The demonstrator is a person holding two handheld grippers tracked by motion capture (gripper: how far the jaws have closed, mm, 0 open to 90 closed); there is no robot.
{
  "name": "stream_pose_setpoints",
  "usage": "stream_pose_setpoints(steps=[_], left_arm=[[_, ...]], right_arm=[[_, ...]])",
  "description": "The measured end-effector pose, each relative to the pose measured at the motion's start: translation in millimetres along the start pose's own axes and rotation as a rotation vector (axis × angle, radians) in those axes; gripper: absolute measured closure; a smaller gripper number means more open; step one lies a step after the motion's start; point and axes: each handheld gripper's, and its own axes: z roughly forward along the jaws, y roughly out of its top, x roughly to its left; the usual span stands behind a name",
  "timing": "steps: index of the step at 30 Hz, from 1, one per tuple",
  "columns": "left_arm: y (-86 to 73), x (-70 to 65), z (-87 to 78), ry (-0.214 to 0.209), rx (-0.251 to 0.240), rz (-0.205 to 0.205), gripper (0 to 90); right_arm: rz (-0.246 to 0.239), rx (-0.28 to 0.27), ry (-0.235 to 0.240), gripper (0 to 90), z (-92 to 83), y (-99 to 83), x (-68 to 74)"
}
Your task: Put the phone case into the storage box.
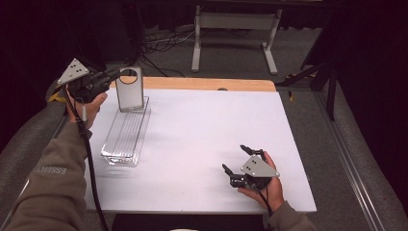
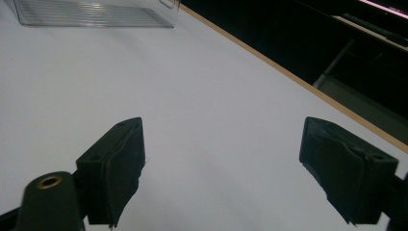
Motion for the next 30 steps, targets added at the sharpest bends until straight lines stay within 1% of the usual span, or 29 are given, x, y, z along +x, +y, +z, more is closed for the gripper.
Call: stream_pose_setpoints(steps=[3,7,9,11,13,16,22,25,27,29,30], left_arm=[[-2.6,2.9,1.8,0.003,-0.002,-0.007,80.5],[-4.7,5.2,3.5,0.006,0.001,-0.005,80.5],[-6.7,7.1,6.9,0.013,0.012,0.005,80.5],[-8.1,7.6,9.2,0.016,0.011,0.002,80.5],[-11.2,9.3,13.5,0.013,0.024,-0.001,80.5],[-13.9,9.9,17.1,0.012,0.026,-0.009,80.5],[-17.1,11.9,22.5,0.012,0.042,-0.001,80.5],[-18.3,11.8,24.1,0.014,0.042,-0.003,80.5],[-19.3,12.2,24.5,0.007,0.042,-0.011,80.5],[-20.2,12.2,25.7,0.011,0.038,-0.007,80.5],[-21.5,12.8,26.8,0.000,0.032,-0.008,80.5]], right_arm=[[-0.005,-0.002,0.005,16.9,0.2,0.8,0.4],[-0.002,-0.007,0.010,16.9,0.2,1.2,0.9],[-0.001,-0.008,0.011,17.0,0.5,1.4,0.6],[-0.005,-0.006,0.016,16.9,0.8,1.5,0.8],[-0.005,-0.006,0.022,17.0,1.0,1.5,1.2],[-0.001,-0.011,0.036,18.0,1.3,1.6,1.8],[-0.003,-0.008,0.039,18.0,1.8,1.9,2.3],[-0.006,-0.010,0.036,18.0,1.3,2.2,2.3],[-0.003,-0.012,0.037,18.0,1.2,2.2,2.1],[0.000,-0.013,0.040,18.0,1.2,2.3,2.1],[-0.005,-0.010,0.043,18.0,1.4,2.3,2.7]])
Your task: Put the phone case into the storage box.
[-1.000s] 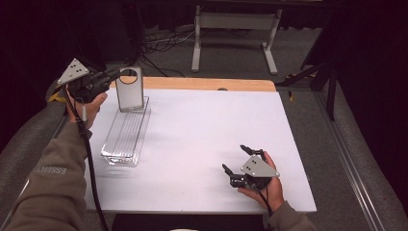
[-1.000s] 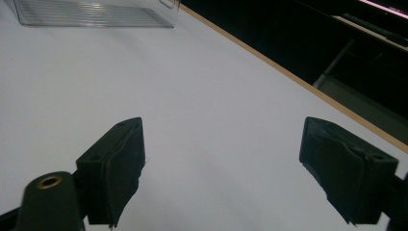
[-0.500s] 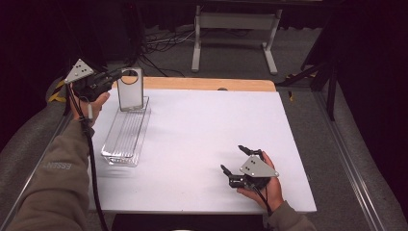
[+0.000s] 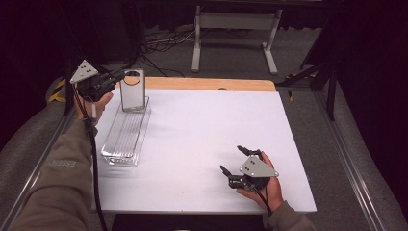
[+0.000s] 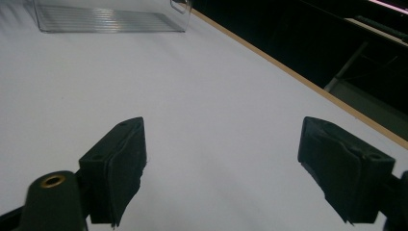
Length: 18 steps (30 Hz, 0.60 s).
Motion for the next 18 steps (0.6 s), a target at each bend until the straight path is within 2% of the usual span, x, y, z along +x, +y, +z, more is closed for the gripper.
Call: stream_pose_setpoints(steps=[7,12,18], left_arm=[[-6.5,-0.9,3.3,-0.005,0.007,0.014,80.5],[-12.3,2.6,6.5,-0.011,-0.011,0.015,80.5],[-19.8,5.2,11.7,-0.010,0.002,0.022,80.5]], right_arm=[[-0.005,0.004,0.003,18.0,0.9,-0.1,0.7],[-0.006,0.010,0.005,18.0,2.0,-0.3,1.6],[-0.010,0.017,0.011,18.0,5.6,-0.3,3.3]])
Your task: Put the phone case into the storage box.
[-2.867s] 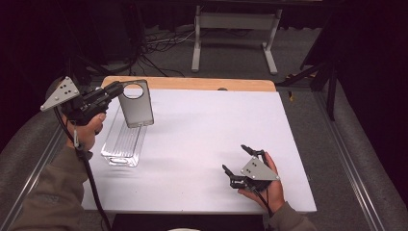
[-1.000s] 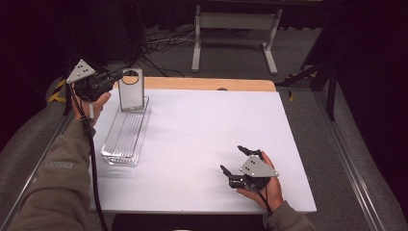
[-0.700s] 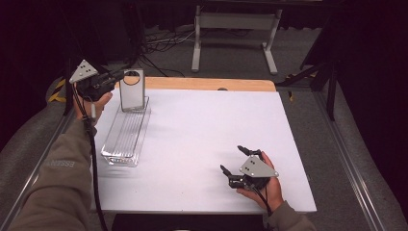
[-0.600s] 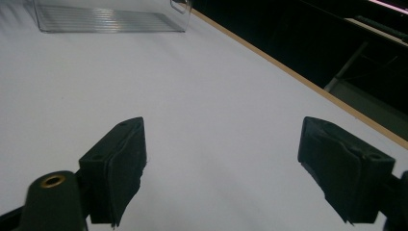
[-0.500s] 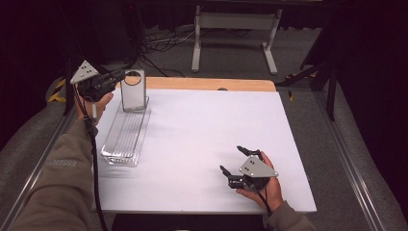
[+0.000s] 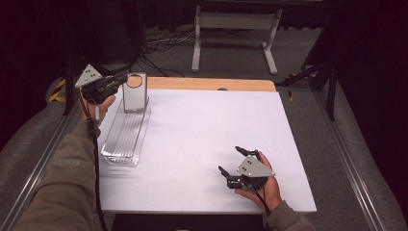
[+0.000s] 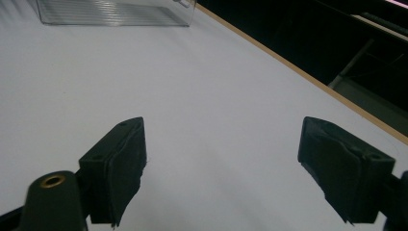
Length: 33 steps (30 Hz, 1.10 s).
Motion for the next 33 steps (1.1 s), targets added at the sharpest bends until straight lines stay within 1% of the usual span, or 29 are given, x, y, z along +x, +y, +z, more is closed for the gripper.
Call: stream_pose_setpoints(steps=[2,4,5,7,8,10,11,15,17,19,20,23,24,26,28,29,31,33], left_arm=[[-3.8,0.8,2.3,-0.001,-0.010,-0.008,80.6],[-7.0,2.7,3.6,-0.001,-0.004,-0.012,80.5],[-10.5,4.0,6.1,-0.001,-0.013,-0.019,80.5],[-12.2,4.8,7.4,-0.001,-0.009,-0.019,80.6],[-13.4,5.8,8.4,0.000,-0.003,-0.012,80.5],[-17.7,6.8,11.9,0.003,-0.014,-0.017,80.5],[-19.5,7.0,13.2,0.002,-0.020,-0.028,80.5],[-25.2,8.9,16.6,0.006,-0.017,-0.028,80.5],[-27.4,10.2,17.2,0.010,-0.009,-0.029,80.5],[-29.2,11.0,18.7,0.013,0.004,-0.039,80.5],[-29.9,11.1,21.5,0.033,0.026,-0.026,80.5],[-29.5,11.2,21.8,0.026,0.026,-0.032,80.5],[-29.3,11.6,22.0,0.024,0.028,-0.025,80.5],[-30.3,13.3,21.7,0.028,0.027,-0.037,80.4],[-32.0,16.1,21.8,0.038,0.022,-0.052,80.3],[-32.2,17.4,21.1,0.049,0.036,-0.060,79.6],[-33.0,18.5,21.3,0.066,0.036,-0.060,78.7],[-33.8,20.2,20.9,0.087,0.049,-0.067,77.8]], right_arm=[[-0.003,0.003,0.003,18.0,0.6,0.0,0.3],[-0.006,0.007,0.005,18.0,1.9,0.1,1.4],[-0.010,0.010,0.007,18.0,2.9,0.0,2.0],[-0.010,0.012,0.007,18.0,3.3,0.0,2.6],[-0.010,0.016,0.006,18.0,3.6,-0.1,2.9],[-0.011,0.018,0.003,18.1,3.2,0.3,3.2],[-0.010,0.016,0.001,18.1,2.7,0.9,3.4],[-0.008,0.017,-0.002,18.1,3.1,1.4,3.6],[-0.011,0.021,-0.002,18.2,4.2,1.0,4.2],[-0.014,0.026,0.001,18.2,5.6,0.3,4.9],[-0.013,0.029,0.003,18.2,6.4,0.0,5.3],[-0.017,0.038,0.008,18.2,9.0,-1.2,5.7],[-0.017,0.038,0.008,18.2,9.0,-1.2,5.7],[-0.022,0.044,0.011,18.1,9.9,-1.4,7.0],[-0.033,0.054,0.017,18.1,11.2,-1.8,8.0],[-0.036,0.058,0.020,18.1,11.8,-2.0,8.8],[-0.044,0.062,0.024,18.0,12.6,-2.1,10.2],[-0.048,0.065,0.029,18.0,13.0,-2.1,10.8]])
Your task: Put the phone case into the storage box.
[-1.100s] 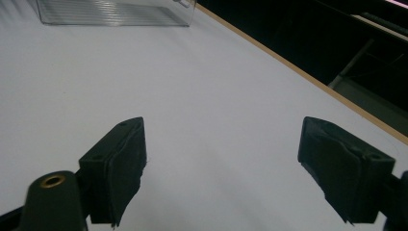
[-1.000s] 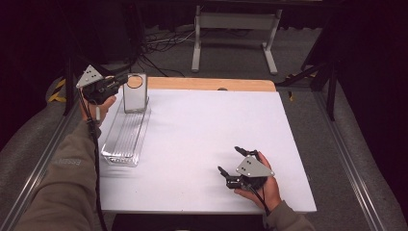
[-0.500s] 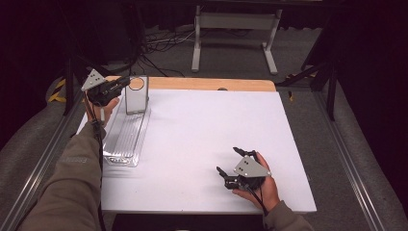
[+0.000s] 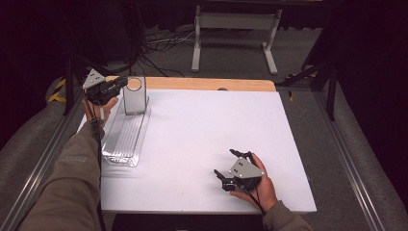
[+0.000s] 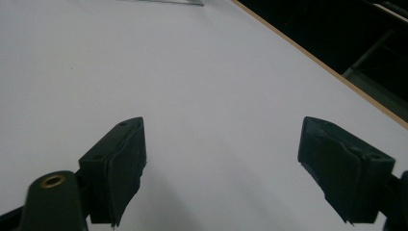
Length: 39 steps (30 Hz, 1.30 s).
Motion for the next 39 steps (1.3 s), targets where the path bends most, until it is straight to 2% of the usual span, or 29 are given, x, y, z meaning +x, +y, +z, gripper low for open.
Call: stream_pose_setpoints(steps=[9,16,23,26,28,32,35,39], left_arm=[[-3.1,7.8,0.3,0.037,0.034,-0.024,74.0],[-3.0,7.9,3.4,0.061,0.046,-0.022,71.1],[1.0,4.9,4.3,0.094,0.056,-0.016,57.3],[2.7,4.5,2.3,0.102,0.060,-0.017,54.2],[3.5,4.8,0.1,0.109,0.055,-0.019,50.8],[4.5,5.3,-2.0,0.117,0.051,-0.016,49.9],[5.1,5.3,-3.3,0.129,0.048,-0.019,43.4],[5.0,5.5,-4.3,0.128,0.058,-0.021,41.6]], right_arm=[[-0.003,0.004,0.012,17.9,0.0,0.3,1.0],[-0.010,0.000,0.016,17.8,-1.1,1.0,1.1],[-0.015,-0.004,0.020,17.8,-2.1,1.3,1.2],[-0.016,-0.005,0.022,17.8,-2.5,1.6,1.3],[-0.003,-0.010,0.027,17.8,-3.3,2.2,1.1],[-0.006,-0.015,0.020,17.8,-4.8,3.1,1.1],[-0.011,-0.018,0.016,17.8,-5.4,3.3,0.7],[-0.015,-0.014,0.018,18.7,-5.2,3.0,0.8]])
